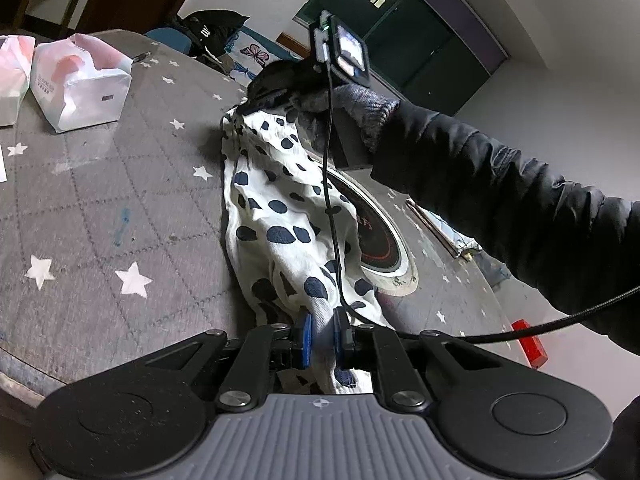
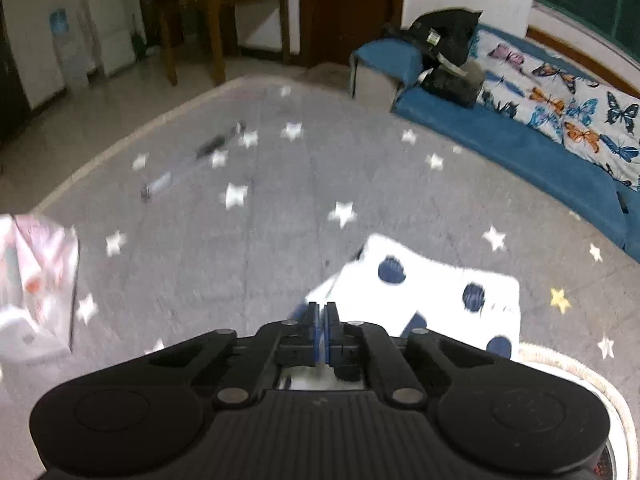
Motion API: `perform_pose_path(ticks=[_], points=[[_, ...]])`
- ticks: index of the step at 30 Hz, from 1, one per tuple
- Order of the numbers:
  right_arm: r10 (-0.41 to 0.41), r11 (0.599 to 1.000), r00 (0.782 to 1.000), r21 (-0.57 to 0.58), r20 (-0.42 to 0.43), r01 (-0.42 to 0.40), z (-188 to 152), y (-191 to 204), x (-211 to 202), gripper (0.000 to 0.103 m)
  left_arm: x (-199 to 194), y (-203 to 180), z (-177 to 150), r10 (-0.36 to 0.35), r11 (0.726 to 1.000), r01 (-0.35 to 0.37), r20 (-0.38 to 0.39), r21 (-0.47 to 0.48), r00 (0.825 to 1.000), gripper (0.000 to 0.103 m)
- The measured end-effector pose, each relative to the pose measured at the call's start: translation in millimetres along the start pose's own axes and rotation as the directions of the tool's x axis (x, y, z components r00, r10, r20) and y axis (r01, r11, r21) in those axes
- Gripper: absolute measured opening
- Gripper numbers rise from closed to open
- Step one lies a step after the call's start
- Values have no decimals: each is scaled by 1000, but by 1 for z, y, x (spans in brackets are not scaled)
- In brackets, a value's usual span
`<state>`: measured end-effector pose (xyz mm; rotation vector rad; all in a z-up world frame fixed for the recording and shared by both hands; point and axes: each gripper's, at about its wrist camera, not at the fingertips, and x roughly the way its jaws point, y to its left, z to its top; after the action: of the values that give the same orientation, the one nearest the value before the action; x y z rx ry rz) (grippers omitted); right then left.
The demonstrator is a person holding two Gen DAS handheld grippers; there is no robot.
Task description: Fold clothes
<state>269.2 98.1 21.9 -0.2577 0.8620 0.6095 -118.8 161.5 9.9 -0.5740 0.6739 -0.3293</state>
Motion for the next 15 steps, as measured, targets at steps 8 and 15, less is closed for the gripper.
perform_pose_path(ticks=[8,15], points=[[10,998,1000,55,2,-11,4,-1,-1,1,1,5,-2,22,1000,-22,-5,-20,1000,12],[23,999,994,-38,-108,-27,-18,8,-12,11,4,2,0,17,1000,-17,-6,-4,1000,12]])
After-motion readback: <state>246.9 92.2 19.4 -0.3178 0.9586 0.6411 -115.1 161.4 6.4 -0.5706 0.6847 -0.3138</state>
